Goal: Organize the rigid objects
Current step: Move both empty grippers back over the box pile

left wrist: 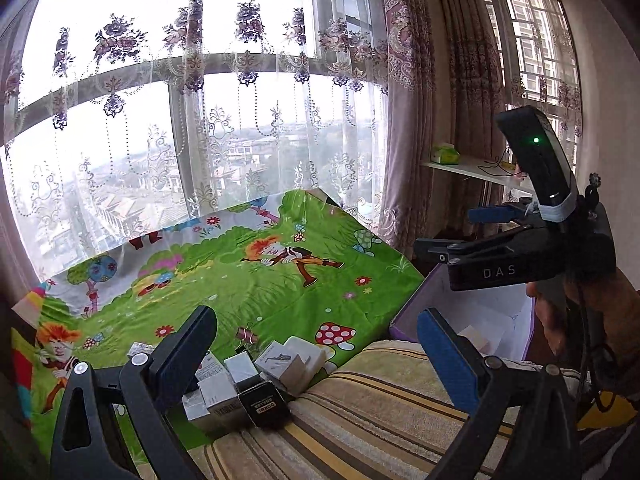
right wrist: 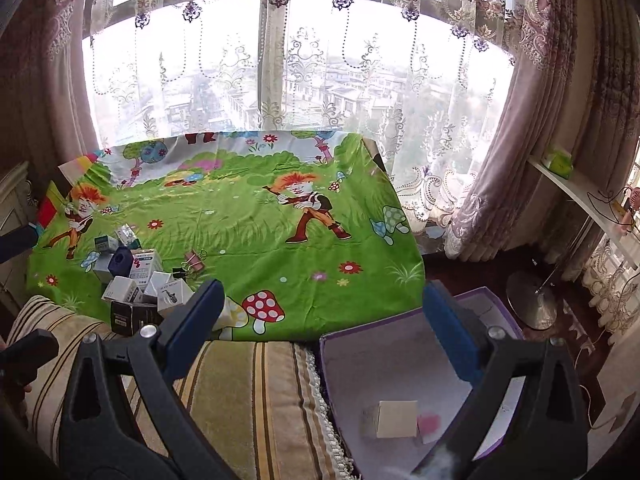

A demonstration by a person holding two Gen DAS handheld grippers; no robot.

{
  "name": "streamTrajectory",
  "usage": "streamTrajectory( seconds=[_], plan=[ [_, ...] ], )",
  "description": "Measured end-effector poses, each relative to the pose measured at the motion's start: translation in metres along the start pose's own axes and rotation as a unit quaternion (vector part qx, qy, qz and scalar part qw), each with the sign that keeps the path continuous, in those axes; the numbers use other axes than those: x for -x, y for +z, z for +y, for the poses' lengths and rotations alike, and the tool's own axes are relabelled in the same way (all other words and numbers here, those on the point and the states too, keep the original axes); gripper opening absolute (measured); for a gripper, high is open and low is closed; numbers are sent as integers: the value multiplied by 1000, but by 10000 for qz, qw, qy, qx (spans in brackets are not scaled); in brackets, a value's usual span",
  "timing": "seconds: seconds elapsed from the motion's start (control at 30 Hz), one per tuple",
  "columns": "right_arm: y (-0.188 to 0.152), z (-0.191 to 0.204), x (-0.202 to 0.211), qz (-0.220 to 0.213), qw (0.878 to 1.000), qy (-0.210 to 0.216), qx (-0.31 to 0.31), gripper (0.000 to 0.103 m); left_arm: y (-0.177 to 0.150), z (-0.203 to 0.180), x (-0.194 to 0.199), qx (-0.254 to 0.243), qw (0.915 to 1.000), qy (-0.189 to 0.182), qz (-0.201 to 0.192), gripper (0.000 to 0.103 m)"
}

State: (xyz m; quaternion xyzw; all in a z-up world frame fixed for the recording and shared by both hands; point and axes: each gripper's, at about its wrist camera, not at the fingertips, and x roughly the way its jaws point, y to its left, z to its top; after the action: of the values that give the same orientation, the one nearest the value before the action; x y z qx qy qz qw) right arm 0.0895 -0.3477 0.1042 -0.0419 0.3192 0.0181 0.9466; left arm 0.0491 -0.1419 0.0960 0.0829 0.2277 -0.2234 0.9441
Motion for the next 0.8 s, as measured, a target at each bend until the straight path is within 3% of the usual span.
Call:
streamTrajectory(
  seconds=[0.23, 0.63, 0.8],
  plan=[
    [4, 29, -16, 195, 9989, 375, 186, 100, -16, 38, -5, 557, 9974, 375, 249, 101],
    [3, 73, -63, 752, 9907, 1114, 210, 100, -28, 89, -10, 1235, 9883, 610, 652, 101],
    [1, 90, -74, 839, 9886, 1186, 398, 100, -29, 133, 3, 1535, 9804, 1043, 668, 101]
  ],
)
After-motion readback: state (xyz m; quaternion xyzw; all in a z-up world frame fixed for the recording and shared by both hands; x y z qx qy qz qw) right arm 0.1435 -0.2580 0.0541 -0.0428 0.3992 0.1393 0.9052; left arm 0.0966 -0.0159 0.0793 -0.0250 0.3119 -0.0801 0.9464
